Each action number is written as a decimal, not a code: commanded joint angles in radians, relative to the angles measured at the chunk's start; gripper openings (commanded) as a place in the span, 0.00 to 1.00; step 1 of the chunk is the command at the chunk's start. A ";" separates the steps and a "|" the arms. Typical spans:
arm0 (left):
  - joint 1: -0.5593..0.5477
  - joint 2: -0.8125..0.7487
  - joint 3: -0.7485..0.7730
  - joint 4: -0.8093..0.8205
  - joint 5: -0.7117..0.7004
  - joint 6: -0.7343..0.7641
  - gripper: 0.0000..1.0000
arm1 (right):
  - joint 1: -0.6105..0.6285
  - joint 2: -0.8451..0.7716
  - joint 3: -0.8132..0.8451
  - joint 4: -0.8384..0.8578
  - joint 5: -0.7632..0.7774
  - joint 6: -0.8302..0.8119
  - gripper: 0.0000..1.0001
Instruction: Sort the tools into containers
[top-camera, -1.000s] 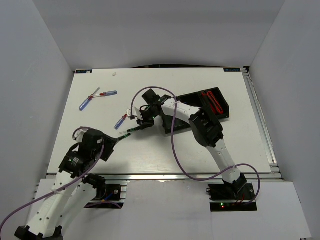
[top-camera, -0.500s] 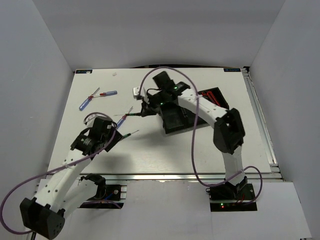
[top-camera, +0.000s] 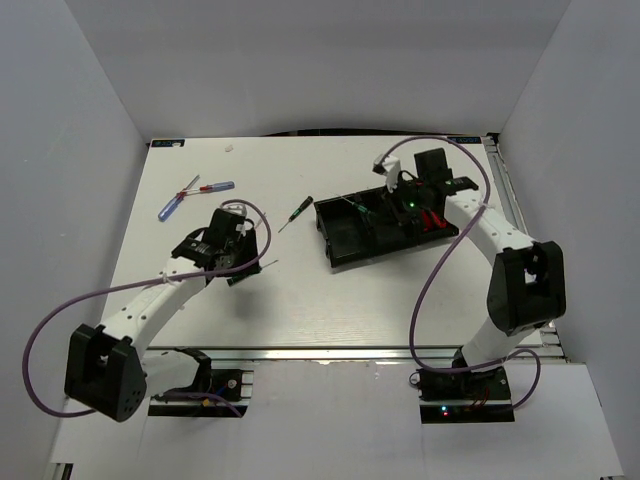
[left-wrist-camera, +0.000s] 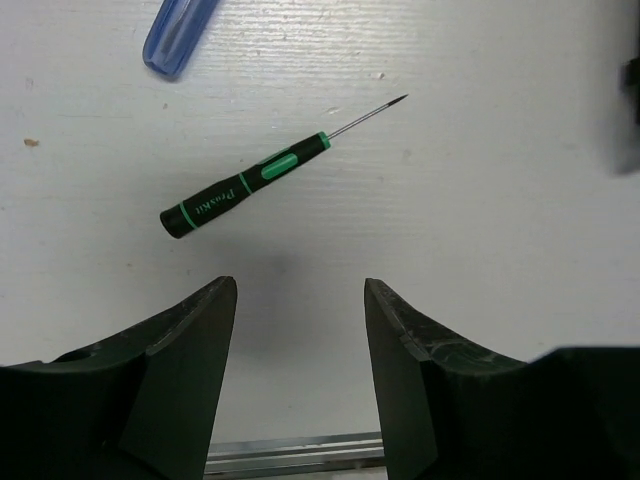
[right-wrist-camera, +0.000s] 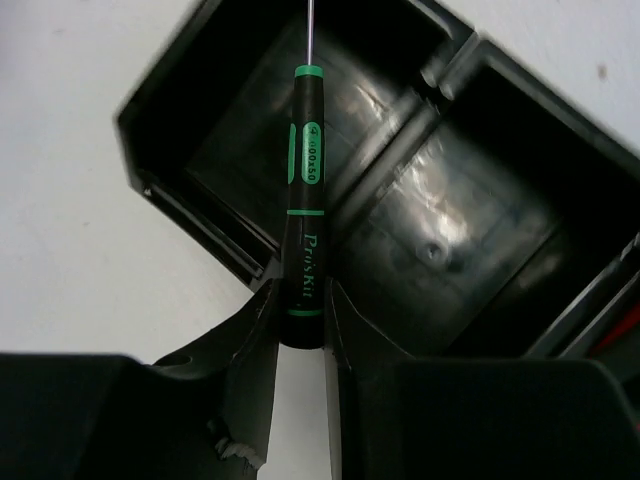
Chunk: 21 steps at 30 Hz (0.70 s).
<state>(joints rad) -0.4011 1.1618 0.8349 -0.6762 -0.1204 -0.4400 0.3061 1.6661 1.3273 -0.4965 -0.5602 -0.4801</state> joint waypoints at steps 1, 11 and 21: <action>0.004 0.041 0.032 0.020 -0.028 0.158 0.65 | -0.002 -0.084 -0.107 0.168 0.155 0.155 0.00; 0.004 0.137 0.036 0.046 -0.039 0.245 0.64 | -0.041 -0.037 -0.154 0.276 0.313 0.264 0.04; 0.004 0.168 0.015 0.064 -0.044 0.296 0.64 | -0.061 -0.040 -0.186 0.251 0.237 0.189 0.59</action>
<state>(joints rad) -0.4011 1.3216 0.8352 -0.6384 -0.1509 -0.1890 0.2443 1.6287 1.1313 -0.2600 -0.2886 -0.2577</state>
